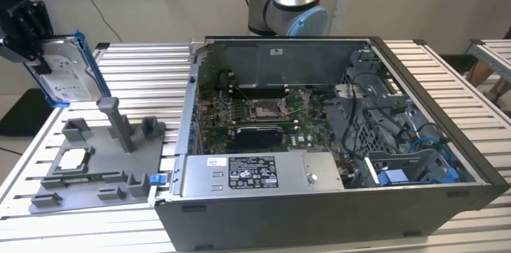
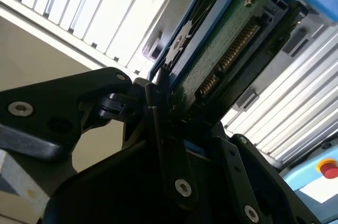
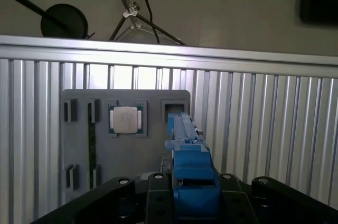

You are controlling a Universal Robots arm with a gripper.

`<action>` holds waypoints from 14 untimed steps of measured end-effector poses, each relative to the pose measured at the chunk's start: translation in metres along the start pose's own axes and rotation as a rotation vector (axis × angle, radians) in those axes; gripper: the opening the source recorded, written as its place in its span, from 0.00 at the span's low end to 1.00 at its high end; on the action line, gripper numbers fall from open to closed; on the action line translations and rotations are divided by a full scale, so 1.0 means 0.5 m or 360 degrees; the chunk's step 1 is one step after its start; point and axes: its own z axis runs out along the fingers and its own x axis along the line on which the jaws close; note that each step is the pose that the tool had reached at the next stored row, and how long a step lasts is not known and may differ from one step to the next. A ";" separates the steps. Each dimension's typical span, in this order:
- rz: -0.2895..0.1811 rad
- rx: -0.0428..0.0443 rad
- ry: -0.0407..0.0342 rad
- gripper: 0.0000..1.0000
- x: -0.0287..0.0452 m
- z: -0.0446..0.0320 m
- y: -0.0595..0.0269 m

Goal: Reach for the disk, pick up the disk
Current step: 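Pick up the disk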

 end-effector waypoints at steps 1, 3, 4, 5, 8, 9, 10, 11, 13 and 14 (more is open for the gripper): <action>0.0000 0.0000 0.0000 0.00 0.000 -0.001 0.000; 0.0000 0.0000 0.0000 0.00 0.000 -0.003 0.000; 0.0000 0.0000 0.0000 0.00 0.000 -0.005 0.000; 0.0000 0.0000 0.0000 0.00 0.000 -0.006 0.000; 0.0000 0.0000 0.0001 0.00 -0.001 -0.011 0.000; 0.0000 0.0000 0.0003 0.00 -0.001 -0.013 0.000; 0.0000 0.0000 0.0004 0.00 -0.001 -0.014 0.000; 0.0000 0.0000 0.0004 0.00 -0.001 -0.015 0.000; 0.0000 0.0000 0.0004 0.00 -0.001 -0.018 0.000; 0.0000 0.0000 0.0004 0.00 -0.001 -0.020 0.000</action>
